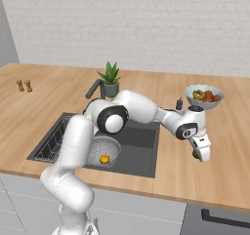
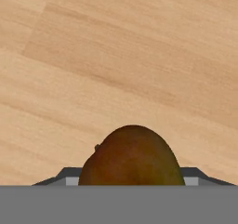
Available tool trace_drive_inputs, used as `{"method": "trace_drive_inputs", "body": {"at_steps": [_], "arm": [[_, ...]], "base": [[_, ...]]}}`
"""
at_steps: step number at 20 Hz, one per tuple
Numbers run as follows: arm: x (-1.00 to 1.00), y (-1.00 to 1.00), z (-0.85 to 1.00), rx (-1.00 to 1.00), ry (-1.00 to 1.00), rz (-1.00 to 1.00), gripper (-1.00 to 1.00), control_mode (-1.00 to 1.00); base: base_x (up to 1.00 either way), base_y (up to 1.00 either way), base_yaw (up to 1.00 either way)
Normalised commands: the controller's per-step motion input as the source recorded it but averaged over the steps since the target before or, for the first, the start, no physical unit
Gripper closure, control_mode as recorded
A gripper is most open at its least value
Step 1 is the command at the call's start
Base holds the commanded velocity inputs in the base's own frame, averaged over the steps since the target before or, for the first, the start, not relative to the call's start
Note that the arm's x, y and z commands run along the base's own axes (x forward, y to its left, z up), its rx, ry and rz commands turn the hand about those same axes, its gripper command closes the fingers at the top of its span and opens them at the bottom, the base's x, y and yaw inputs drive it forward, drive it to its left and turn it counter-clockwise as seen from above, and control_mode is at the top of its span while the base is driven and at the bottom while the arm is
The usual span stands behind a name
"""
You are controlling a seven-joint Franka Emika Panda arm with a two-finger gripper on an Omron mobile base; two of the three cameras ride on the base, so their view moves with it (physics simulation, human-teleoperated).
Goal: Put the colander in the sink, put the mango, tangerine in the colander, and turn on the sink faucet and pour water over the colander.
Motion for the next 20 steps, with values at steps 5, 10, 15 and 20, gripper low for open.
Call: {"method": "trace_drive_inputs", "body": {"at_steps": [5, 10, 15, 20], "arm": [[-0.33, 0.61, 0.36, 0.01, -0.03, 0.19, 1.0, -1.0], [-0.23, 0.83, 0.35, 0.0, 0.0, 0.31, 1.0, -1.0], [-0.1, 0.99, 0.34, 0.0, 0.0, 0.35, 1.0, -1.0], [-0.04, 1.0, 0.34, 0.0, 0.03, 0.32, 1.0, -1.0]], "base": [[0.0, 0.0, 0.0], [0.0, 0.0, 0.0], [0.0, 0.0, 0.0], [0.0, 0.0, 0.0]]}}
